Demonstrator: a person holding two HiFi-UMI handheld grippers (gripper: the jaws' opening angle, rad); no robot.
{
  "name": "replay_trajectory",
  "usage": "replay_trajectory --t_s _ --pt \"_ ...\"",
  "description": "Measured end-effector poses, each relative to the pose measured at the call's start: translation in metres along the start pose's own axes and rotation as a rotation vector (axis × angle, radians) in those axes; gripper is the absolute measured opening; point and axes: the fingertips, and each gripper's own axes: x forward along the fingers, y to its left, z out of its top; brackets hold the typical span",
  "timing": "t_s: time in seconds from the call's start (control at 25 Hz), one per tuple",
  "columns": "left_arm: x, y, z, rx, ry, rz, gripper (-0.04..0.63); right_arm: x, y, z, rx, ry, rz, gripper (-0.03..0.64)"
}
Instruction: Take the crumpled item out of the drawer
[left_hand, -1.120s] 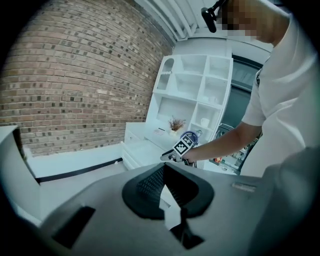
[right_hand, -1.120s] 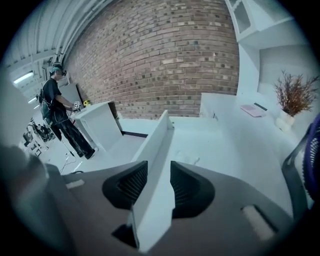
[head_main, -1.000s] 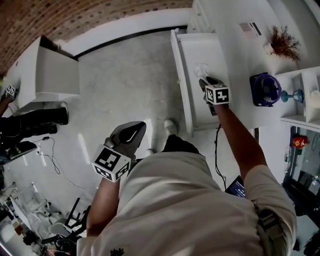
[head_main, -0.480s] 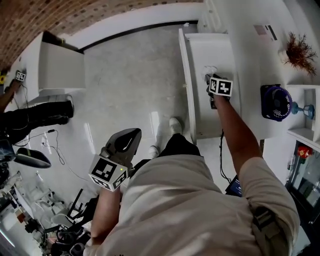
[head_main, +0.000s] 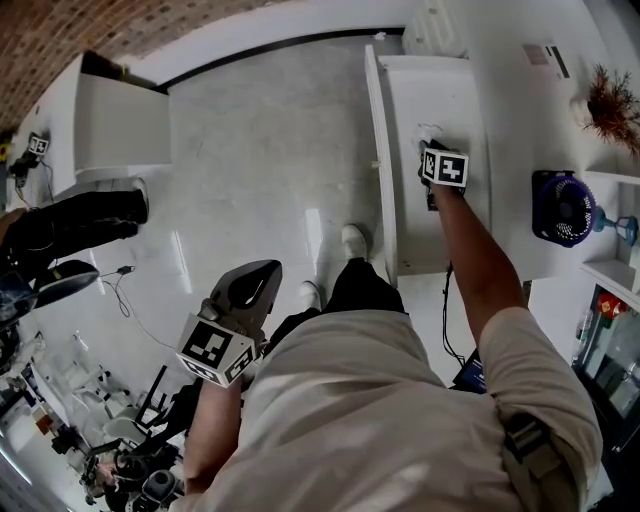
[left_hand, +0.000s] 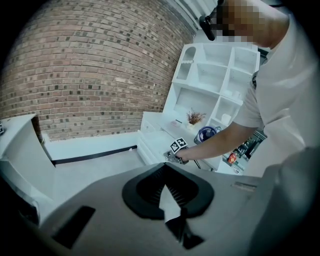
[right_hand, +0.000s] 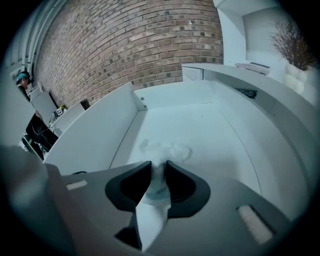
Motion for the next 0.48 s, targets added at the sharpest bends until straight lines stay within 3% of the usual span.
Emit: replay_trajectory --t_s 0.48 --pt "-0.021 0.0 0.004 0.026 -0.067 -0.018 0.005 -0.036 0.021 0.008 -0.094 -0.01 0.008 0.081"
